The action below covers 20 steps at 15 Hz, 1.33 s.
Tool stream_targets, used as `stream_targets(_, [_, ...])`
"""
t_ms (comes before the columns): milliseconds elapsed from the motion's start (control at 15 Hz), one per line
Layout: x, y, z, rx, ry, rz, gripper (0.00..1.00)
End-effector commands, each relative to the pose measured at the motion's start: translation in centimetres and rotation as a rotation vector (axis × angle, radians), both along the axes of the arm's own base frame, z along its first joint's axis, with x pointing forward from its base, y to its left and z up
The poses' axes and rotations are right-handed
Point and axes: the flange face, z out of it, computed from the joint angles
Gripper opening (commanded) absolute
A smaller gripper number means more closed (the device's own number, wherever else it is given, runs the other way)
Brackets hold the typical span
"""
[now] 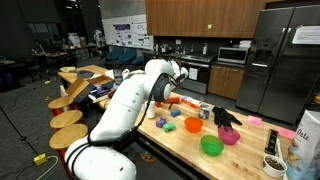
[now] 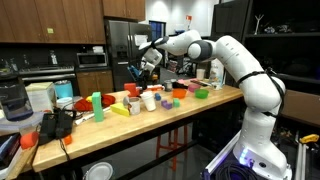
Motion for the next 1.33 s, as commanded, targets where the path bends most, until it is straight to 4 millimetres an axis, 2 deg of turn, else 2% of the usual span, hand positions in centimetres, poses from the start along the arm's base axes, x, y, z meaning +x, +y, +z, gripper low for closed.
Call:
stream_targets(0, [0.3, -0.6, 1.1, -0.022, -0.026, -0.046, 0.0])
stream_targets(67, [0.4, -0.7, 1.5, -0.04, -0.044, -0.058, 0.26])
stream_targets(200, [0.5, -0.9, 2.2, -0.069, -0.068, -0.083, 0.3])
stream_targets(467, [0.3, -1.7, 3.1, -0.108, -0.107, -0.131, 0.56])
stream_targets(867, [-0.6, -1.8, 2.7, -0.149, -0.104, -0.159, 0.98])
stream_targets(1267, [-1.9, -1.4, 2.3, -0.175, -0.086, -0.19, 1.0])
